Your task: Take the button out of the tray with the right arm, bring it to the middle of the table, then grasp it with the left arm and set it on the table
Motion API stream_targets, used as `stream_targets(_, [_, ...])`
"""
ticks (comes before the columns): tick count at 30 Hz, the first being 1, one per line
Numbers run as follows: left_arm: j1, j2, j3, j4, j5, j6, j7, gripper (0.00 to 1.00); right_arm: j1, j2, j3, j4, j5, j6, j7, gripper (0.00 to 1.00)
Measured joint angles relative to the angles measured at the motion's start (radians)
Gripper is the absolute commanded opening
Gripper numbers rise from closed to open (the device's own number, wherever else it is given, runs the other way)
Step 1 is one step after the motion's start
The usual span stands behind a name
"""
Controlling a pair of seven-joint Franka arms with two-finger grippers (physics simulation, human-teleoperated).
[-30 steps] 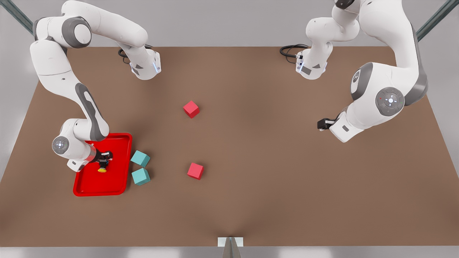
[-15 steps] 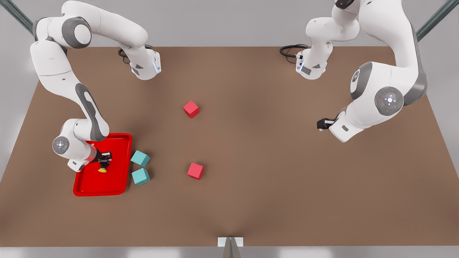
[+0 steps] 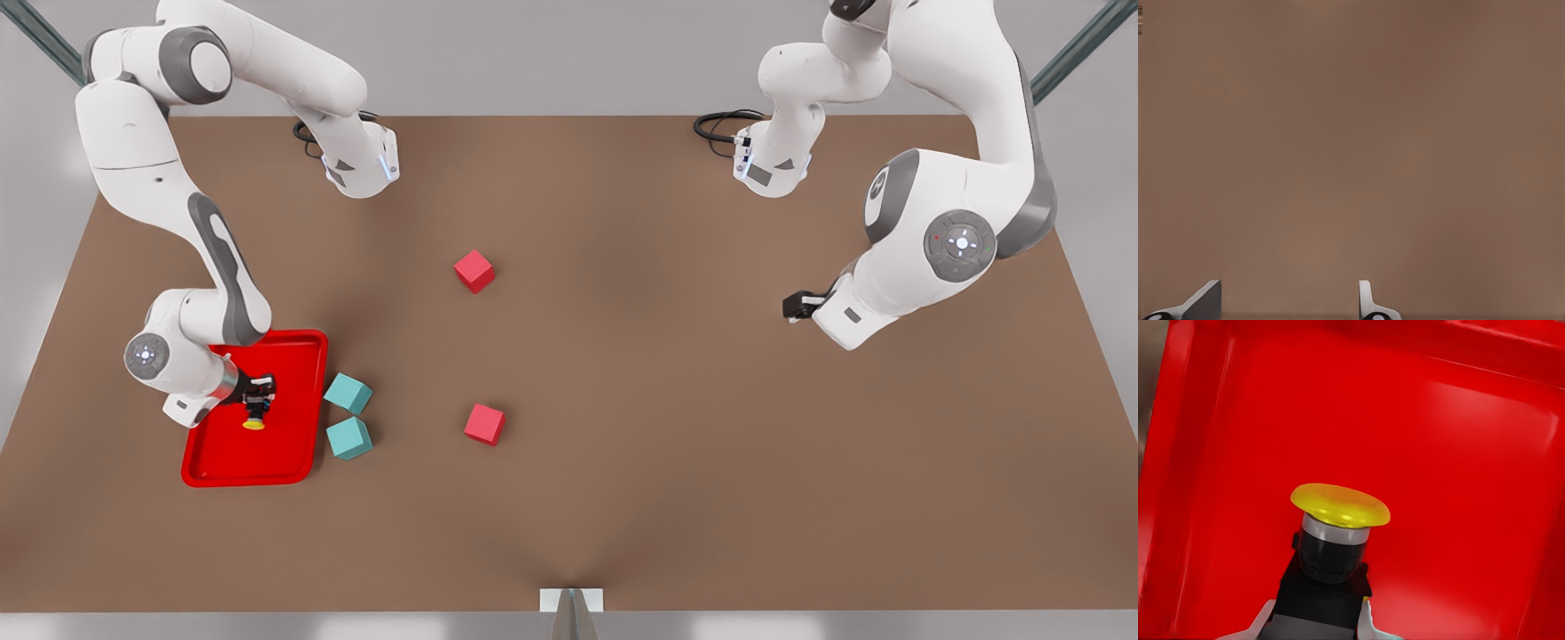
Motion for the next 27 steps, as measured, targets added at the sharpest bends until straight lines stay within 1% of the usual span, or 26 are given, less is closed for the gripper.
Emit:
stream_targets(4, [0.002, 0.002, 0.000, 0.000, 0.000, 0.000, -0.003, 1.00, 0.038, -0.057, 0.072, 0.009, 0.024, -0.085, 0.031, 0.38])
stream_targets(7, [0.000, 0.005, 0.000, 0.000, 0.000, 0.001, -0.005, 1.00, 0.164, -0.108, 0.075, 0.051, 0.096, -0.172, 0.071, 0.38])
stream_targets(9, [0.000, 0.004, 0.001, 0.001, 0.001, 0.002, -0.006, 1.00, 0.273, -0.129, 0.051, 0.084, 0.167, -0.230, 0.105, 0.38])
stream_targets(13, [0.004, 0.001, 0.001, 0.001, 0.002, 0.001, -0.008, 1.00, 0.562, -0.129, -0.116, 0.170, 0.311, -0.327, 0.185, 0.38])
stream_targets(16, [0.013, 0.000, 0.005, 0.000, 0.012, 0.001, -0.009, 1.00, 0.720, -0.102, -0.197, 0.251, 0.390, -0.383, 0.252, 0.38])
stream_targets(20, [0.013, 0.001, 0.008, 0.000, 0.032, 0.000, -0.010, 1.00, 0.950, -0.034, -0.337, 0.390, 0.505, -0.440, 0.349, 0.38])
stream_targets(23, [0.015, 0.000, 0.011, 0.001, 0.038, 0.000, -0.011, 1.00, 1.123, 0.039, -0.457, 0.509, 0.604, -0.471, 0.424, 0.38])
stream_targets(25, [0.018, -0.002, 0.013, 0.001, 0.041, 0.000, -0.011, 1.00, 1.197, 0.092, -0.499, 0.585, 0.661, -0.490, 0.473, 0.38])
stream_targets(27, [0.021, -0.004, 0.014, 0.001, 0.042, -0.001, -0.010, 1.00, 1.259, 0.164, -0.516, 0.670, 0.705, -0.501, 0.524, 0.39])
